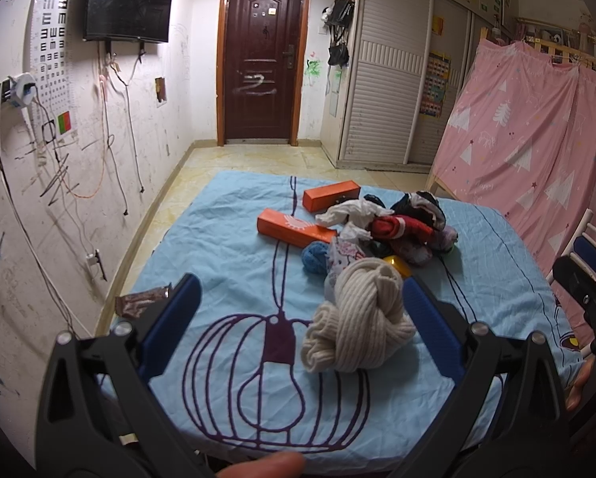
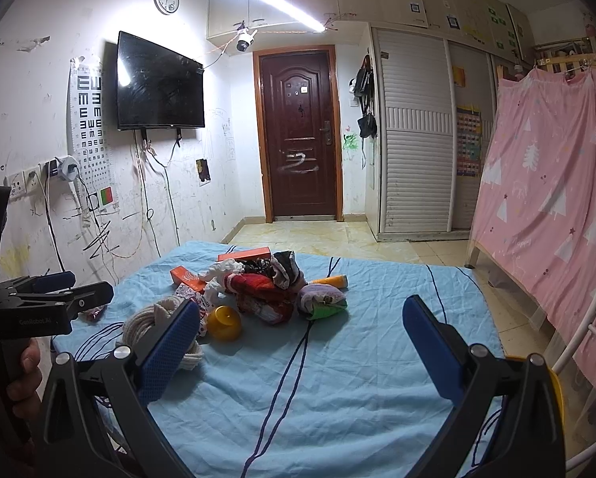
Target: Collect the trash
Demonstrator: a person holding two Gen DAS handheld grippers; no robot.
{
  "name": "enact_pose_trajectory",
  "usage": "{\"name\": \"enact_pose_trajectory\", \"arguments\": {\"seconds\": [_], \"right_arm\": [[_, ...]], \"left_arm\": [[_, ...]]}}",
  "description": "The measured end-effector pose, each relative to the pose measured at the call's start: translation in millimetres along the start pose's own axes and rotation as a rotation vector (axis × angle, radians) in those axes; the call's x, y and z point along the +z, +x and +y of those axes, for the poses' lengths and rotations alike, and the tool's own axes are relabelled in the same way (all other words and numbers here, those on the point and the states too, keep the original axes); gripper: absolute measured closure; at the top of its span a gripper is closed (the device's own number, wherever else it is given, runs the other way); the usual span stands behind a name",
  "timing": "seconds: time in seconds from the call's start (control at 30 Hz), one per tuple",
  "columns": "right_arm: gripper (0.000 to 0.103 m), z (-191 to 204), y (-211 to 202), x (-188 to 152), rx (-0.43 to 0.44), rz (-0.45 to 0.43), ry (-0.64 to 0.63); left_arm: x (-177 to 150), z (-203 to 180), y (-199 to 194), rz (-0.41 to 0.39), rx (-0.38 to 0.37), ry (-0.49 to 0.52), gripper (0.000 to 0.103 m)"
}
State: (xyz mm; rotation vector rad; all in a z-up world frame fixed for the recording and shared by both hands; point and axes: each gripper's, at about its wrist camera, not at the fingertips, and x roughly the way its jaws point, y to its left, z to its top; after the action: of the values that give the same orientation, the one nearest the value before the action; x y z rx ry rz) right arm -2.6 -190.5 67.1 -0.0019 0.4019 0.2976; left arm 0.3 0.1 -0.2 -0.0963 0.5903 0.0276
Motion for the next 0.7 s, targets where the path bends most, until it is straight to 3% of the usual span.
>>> {"name": "enact_pose_trajectory", "arguments": {"seconds": [0.7], "right_arm": [[0.008, -5, 10, -2, -0.004, 0.019, 0.005]], "left_arm": [[-2, 0, 12, 0.031, -0.009, -0.005, 0.006]]}}
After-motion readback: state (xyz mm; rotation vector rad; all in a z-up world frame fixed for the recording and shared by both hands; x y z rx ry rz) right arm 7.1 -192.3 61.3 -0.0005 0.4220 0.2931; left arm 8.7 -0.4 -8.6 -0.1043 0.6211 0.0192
